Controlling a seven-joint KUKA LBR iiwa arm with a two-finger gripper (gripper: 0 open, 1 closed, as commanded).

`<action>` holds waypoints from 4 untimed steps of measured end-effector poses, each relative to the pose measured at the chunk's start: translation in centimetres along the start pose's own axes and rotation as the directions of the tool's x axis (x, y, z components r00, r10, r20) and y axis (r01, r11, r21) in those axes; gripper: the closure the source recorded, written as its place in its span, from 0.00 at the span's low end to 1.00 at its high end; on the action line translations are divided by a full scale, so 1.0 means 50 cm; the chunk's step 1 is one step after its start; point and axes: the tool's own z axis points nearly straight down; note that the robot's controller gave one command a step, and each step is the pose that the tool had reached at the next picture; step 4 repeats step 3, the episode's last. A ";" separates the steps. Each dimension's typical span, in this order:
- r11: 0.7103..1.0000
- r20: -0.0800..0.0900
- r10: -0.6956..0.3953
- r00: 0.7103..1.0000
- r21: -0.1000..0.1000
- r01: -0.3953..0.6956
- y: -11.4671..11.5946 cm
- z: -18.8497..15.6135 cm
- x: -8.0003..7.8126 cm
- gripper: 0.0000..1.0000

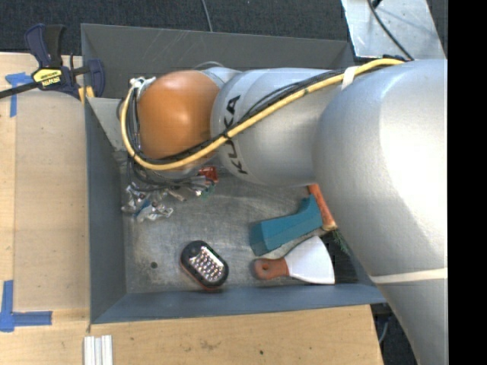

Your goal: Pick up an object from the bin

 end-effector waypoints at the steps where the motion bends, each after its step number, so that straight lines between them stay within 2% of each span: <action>1: 1.000 0.000 0.001 1.000 0.000 -0.001 0.000 0.000 0.000 1.00; 2: 1.000 -0.003 -0.015 1.000 -0.001 0.015 0.005 -0.057 0.006 1.00; 3: 1.000 -0.001 0.019 1.000 0.000 -0.019 -0.031 -0.336 0.013 1.00; 4: 1.000 -0.001 0.019 1.000 0.000 -0.019 -0.031 -0.336 0.013 1.00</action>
Offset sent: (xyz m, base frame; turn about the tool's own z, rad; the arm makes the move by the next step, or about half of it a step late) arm -0.0042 -0.0009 0.0379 -0.0217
